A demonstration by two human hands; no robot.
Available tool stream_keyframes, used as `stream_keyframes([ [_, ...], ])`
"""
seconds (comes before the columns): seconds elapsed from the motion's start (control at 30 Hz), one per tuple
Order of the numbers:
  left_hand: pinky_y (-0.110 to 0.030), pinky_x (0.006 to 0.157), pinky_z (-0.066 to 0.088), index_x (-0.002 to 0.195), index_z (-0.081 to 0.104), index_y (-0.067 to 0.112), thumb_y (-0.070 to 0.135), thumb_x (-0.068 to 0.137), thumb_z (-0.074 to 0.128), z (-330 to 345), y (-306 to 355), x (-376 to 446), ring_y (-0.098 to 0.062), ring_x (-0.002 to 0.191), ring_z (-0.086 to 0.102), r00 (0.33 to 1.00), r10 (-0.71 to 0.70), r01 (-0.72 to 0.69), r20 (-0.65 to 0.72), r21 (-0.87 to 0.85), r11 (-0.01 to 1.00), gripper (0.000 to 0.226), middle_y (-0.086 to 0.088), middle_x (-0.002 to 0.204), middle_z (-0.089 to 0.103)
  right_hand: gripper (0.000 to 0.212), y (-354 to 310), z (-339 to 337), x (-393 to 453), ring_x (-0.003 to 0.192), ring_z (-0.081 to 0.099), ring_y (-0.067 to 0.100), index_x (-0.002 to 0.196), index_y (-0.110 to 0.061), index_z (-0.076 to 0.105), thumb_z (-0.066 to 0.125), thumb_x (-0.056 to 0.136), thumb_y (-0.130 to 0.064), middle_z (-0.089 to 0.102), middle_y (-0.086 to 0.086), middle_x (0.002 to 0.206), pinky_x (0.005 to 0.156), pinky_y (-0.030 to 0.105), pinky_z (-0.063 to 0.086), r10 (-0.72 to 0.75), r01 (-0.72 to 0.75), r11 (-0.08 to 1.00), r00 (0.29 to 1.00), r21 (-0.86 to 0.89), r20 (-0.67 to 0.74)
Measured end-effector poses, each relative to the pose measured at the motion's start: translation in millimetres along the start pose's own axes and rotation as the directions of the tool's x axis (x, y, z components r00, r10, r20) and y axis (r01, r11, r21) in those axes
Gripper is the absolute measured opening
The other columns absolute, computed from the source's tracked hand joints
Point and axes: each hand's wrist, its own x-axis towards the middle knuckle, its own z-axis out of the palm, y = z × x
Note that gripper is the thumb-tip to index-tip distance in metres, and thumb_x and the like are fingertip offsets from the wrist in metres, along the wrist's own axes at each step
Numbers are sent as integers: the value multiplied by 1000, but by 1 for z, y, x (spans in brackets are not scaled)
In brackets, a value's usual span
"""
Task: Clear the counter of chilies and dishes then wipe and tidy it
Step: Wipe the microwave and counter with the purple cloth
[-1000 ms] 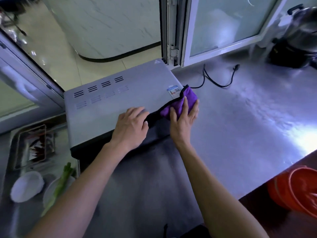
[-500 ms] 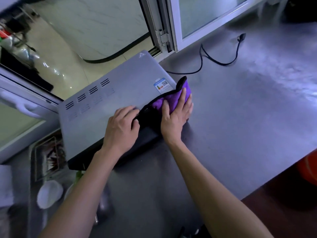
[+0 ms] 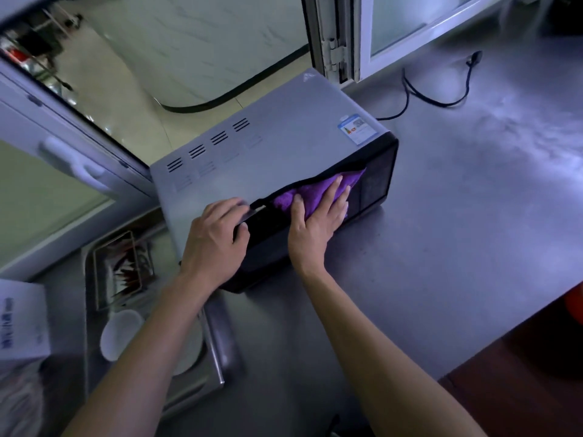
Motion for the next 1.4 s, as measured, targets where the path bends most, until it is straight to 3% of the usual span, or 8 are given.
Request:
stream_keyframes([
  [0.27,-27,108,35,126,66,11,11,97,51,-23,-75,-47,-17,125,50,1000,-20,20,14,-29,999,33,-1,134,60,80,5,48,-66,152,-5,22,159,-32,6,52,95,-45,-4,0,167,111,21,-10,-7,8,999,999,31,-34],
  [0.43,-28,107,39,125,67,10,15,98,49,-33,-102,-58,-17,122,56,1000,-2,3,15,-86,996,33,-2,131,63,80,10,77,-105,152,-4,24,159,-28,7,56,97,-41,-2,3,167,97,-2,-21,-2,4,999,999,51,-35],
  [0.63,-35,104,45,131,60,16,37,98,41,-38,-117,-66,-15,125,53,1000,-23,25,21,-63,998,44,-1,135,60,82,22,106,-152,153,-8,26,159,-22,7,47,93,-49,-5,5,167,117,22,-15,19,-20,1000,999,8,40],
  [0.8,-35,109,41,131,60,15,38,100,41,-38,-106,-62,-16,129,49,990,124,-126,69,37,991,43,-2,137,58,81,36,120,-174,152,-16,23,158,-26,2,42,93,-52,-12,2,166,119,28,-15,51,-51,999,994,0,101],
  [0.9,-40,111,40,134,59,13,34,100,43,-32,-91,-52,-18,131,47,973,202,-212,110,89,973,43,-4,139,56,79,35,121,-173,152,-16,19,152,-38,-8,35,90,-62,-14,-3,166,115,19,-17,76,-80,996,993,39,92],
  [1.0,-42,111,40,137,56,14,33,100,45,-24,-76,-46,-18,133,45,968,219,-234,123,121,965,43,-4,141,54,73,36,118,-164,151,-18,14,143,-50,-18,31,90,-64,-19,-9,164,121,32,-6,99,-106,991,992,81,81],
  [1.2,-43,110,41,138,54,12,32,99,49,-12,-49,-31,-20,132,45,964,240,-255,115,135,958,44,-6,141,54,74,36,95,-133,151,-16,11,128,-69,-28,33,87,-67,-15,-12,166,119,36,0,166,-174,968,985,179,55],
  [1.4,-42,109,40,140,51,15,33,99,49,8,-2,4,-20,134,43,957,271,-285,106,162,945,45,-5,144,52,69,39,50,-65,152,-14,13,139,-47,-20,38,103,-50,-18,-12,165,121,46,2,243,-248,943,969,220,47],
])
